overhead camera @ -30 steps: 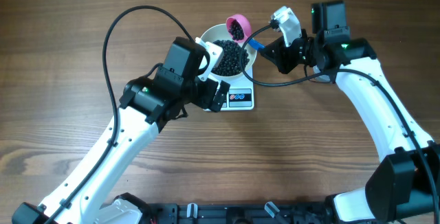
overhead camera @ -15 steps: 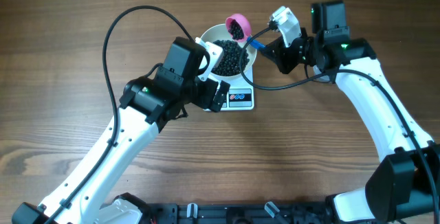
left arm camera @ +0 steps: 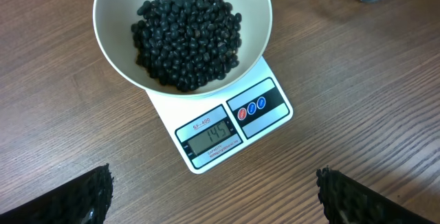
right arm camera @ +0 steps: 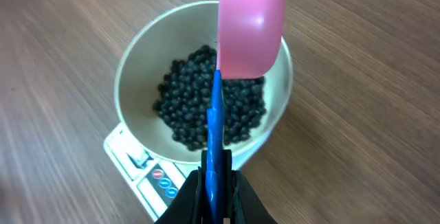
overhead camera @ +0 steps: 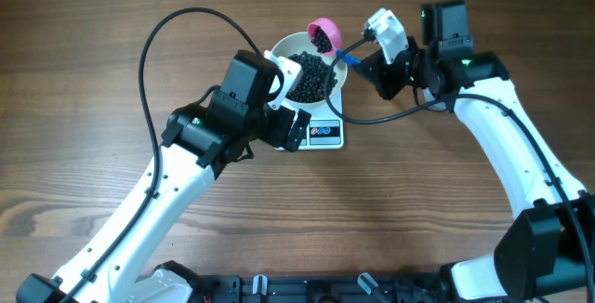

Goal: Scoop item into bowl and weigh 150g on scale
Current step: 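Tilt the scoop over the bowl to pour beans in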

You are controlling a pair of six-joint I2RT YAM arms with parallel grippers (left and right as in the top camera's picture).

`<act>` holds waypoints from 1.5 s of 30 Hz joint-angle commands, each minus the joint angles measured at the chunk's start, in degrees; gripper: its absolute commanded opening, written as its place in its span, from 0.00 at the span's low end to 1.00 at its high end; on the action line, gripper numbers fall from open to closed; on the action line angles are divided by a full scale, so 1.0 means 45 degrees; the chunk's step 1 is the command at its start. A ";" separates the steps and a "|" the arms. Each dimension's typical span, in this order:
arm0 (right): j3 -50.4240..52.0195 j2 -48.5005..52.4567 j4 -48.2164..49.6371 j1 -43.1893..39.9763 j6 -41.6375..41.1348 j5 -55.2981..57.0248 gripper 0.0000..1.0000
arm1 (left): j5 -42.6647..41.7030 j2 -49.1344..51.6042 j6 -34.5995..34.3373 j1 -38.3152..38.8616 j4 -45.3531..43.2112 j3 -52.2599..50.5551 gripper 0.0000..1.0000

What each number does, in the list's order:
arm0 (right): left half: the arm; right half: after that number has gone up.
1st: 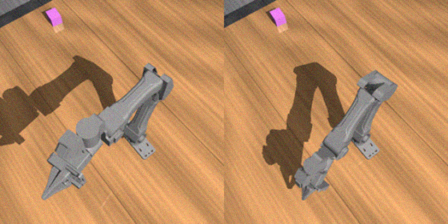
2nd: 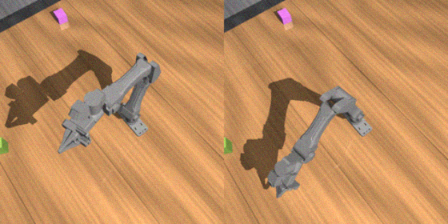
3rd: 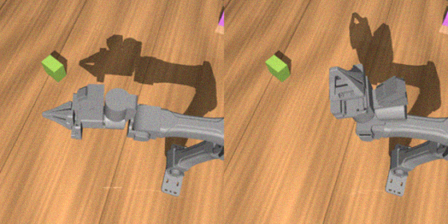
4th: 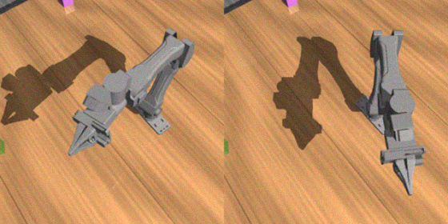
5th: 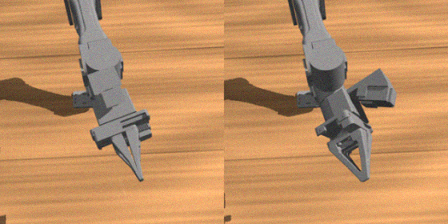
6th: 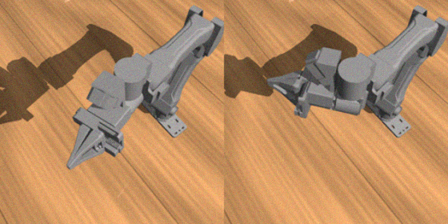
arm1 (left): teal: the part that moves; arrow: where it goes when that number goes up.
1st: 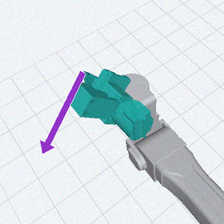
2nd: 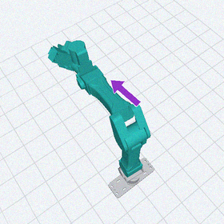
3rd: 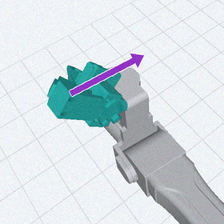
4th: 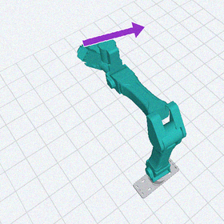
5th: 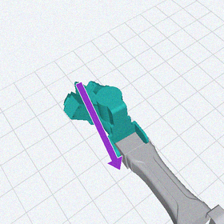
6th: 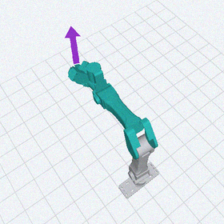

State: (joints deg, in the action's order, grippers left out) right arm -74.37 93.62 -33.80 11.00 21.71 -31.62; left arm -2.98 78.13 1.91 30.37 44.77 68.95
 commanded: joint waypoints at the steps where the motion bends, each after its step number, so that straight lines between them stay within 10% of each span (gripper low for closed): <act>1: -0.0087 -0.0379 0.0024 0.0092 0.0189 -0.0539 0.04 | -0.0185 0.0083 0.0194 0.0058 0.0000 -0.0087 1.00; 45: -0.0087 -0.0272 0.0063 0.0087 -0.2531 -0.1224 0.04 | -0.0185 0.0083 0.0194 0.0121 0.0000 -0.0087 1.00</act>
State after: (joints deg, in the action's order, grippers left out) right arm -74.37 93.60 -33.76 11.22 15.75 -35.99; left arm -2.98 78.13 1.91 30.48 44.77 68.95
